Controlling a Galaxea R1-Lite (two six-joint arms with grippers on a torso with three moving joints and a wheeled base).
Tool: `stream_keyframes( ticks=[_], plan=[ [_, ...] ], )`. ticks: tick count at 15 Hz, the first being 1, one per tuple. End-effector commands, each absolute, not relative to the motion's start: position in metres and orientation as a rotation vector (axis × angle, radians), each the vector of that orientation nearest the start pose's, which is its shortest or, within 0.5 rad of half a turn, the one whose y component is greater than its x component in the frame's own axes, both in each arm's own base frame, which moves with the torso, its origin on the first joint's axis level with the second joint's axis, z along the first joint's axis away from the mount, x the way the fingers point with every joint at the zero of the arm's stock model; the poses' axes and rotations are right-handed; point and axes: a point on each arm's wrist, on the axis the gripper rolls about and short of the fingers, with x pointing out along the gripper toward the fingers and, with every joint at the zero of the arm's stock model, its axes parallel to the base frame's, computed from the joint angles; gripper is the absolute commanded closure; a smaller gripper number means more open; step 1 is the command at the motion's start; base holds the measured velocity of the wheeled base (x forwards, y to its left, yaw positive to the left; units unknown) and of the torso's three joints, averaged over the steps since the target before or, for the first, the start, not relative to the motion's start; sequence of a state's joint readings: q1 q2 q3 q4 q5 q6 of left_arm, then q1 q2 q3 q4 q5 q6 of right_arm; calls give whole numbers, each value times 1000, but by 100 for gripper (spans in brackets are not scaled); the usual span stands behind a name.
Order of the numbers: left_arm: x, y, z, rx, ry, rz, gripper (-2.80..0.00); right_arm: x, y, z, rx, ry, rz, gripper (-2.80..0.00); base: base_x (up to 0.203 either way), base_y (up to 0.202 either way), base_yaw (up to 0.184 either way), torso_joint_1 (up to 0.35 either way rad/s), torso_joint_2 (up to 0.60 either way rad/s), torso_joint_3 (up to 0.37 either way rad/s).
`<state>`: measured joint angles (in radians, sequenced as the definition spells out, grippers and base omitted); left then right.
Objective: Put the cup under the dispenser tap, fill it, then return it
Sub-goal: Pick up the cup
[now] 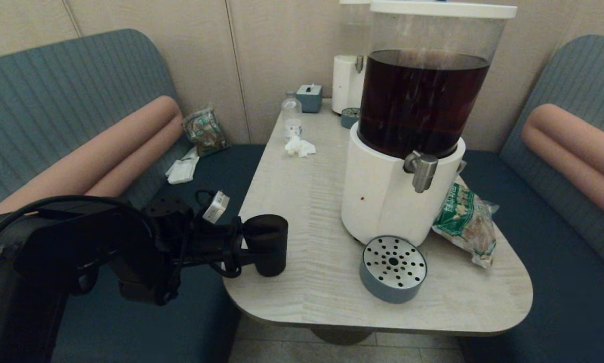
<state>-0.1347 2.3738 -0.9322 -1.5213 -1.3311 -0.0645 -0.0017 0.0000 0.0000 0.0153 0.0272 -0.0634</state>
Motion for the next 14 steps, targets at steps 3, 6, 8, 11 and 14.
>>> stream_keyframes(
  ticks=[3, 6, 8, 11, 14],
  plan=[
    [387, -78, 59, 6, -38, -1485, 0, -23, 1, 74, -64, 18, 27, 0, 0, 0, 0, 0, 0, 0],
    [378, -88, 84, 26, -78, -1507, 0, -23, 1, 74, -64, 18, 27, 0, 0, 0, 0, 0, 0, 0],
    [370, -100, 96, 13, -82, -1523, 0, -22, 1, 74, -64, 19, 27, 0, 0, 0, 0, 0, 0, 0],
    [362, -137, 118, -36, -108, -1501, 0, -23, 1, 74, -61, 18, 27, 0, 0, 0, 0, 0, 0, 0],
    [368, -174, 140, -50, -200, -1519, 0, -23, 1, 74, -62, 18, 27, 0, 0, 0, 0, 0, 0, 0]
  ],
)
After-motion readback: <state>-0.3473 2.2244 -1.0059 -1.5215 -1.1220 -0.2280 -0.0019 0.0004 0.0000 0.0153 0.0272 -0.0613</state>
